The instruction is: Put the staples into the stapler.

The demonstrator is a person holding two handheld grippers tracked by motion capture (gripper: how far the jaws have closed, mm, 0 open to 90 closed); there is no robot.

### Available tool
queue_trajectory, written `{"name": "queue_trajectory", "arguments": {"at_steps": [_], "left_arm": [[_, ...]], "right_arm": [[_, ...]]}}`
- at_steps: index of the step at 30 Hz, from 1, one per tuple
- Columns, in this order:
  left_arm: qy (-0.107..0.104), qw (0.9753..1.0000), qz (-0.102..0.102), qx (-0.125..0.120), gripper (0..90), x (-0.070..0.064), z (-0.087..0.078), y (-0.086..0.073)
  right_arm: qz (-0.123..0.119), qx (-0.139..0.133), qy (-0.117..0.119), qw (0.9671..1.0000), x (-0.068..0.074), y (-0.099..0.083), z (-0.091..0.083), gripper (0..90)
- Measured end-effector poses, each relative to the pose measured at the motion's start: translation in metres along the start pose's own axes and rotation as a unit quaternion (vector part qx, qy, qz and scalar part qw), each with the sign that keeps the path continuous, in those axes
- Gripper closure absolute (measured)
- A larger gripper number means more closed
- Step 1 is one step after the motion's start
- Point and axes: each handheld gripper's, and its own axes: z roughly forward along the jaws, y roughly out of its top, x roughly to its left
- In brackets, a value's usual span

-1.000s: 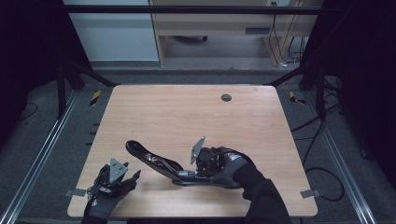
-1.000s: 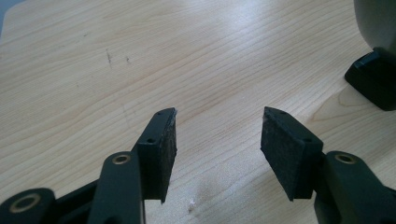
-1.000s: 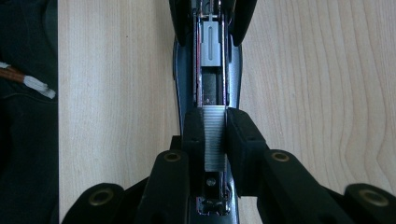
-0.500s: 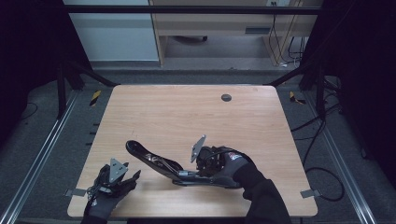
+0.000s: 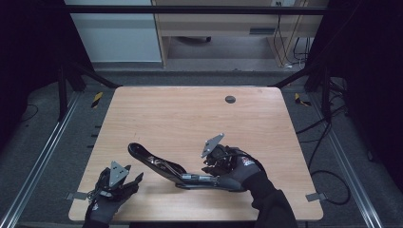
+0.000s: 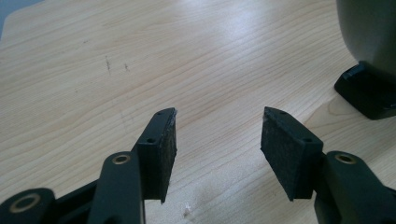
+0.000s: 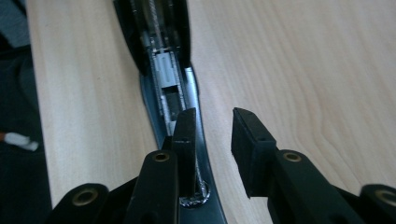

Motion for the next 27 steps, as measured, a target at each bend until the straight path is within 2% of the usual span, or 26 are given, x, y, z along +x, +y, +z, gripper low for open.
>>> {"name": "queue_trajectory", "arguments": {"at_steps": [3, 5, 7, 9, 13, 14, 16, 17, 20, 27], "left_arm": [[-0.004, 1.0000, -0.002, -0.008, 44.7, 0.000, -0.002, 0.001], [-0.005, 0.9999, -0.003, -0.012, 44.6, 0.000, -0.003, 0.001], [-0.009, 0.9998, -0.004, -0.016, 44.6, 0.000, -0.005, 0.001], [-0.009, 0.9997, -0.006, -0.020, 44.4, -0.001, -0.006, 0.001], [-0.012, 0.9994, -0.011, -0.031, 44.1, 0.000, -0.008, 0.002], [-0.014, 0.9993, -0.012, -0.032, 44.0, 0.000, -0.008, 0.002], [-0.016, 0.9992, -0.014, -0.035, 43.8, 0.000, -0.009, 0.002], [-0.016, 0.9991, -0.013, -0.037, 43.5, 0.000, -0.010, 0.002], [-0.020, 0.9987, -0.018, -0.044, 42.9, 0.000, -0.012, 0.003], [-0.032, 0.9974, -0.025, -0.060, 41.3, 0.000, -0.017, 0.005]], "right_arm": [[0.025, -0.024, -0.034, 0.9988, -0.001, -0.007, -0.007, 71.3], [0.048, -0.049, -0.057, 0.9960, -0.003, -0.015, -0.014, 71.5], [0.057, -0.063, -0.072, 0.9938, -0.004, -0.023, -0.020, 71.2], [0.057, -0.078, -0.079, 0.9922, -0.004, -0.030, -0.024, 71.2], [0.087, -0.093, -0.102, 0.9866, -0.005, -0.046, -0.032, 70.2], [0.097, -0.101, -0.113, 0.9836, -0.005, -0.052, -0.034, 69.0], [0.108, -0.112, -0.128, 0.9796, -0.004, -0.060, -0.037, 68.5], [0.121, -0.119, -0.137, 0.9760, -0.003, -0.066, -0.038, 67.9], [0.143, -0.136, -0.151, 0.9686, 0.000, -0.080, -0.041, 65.6], [0.174, -0.157, -0.171, 0.9571, 0.008, -0.106, -0.043, 65.5]]}}
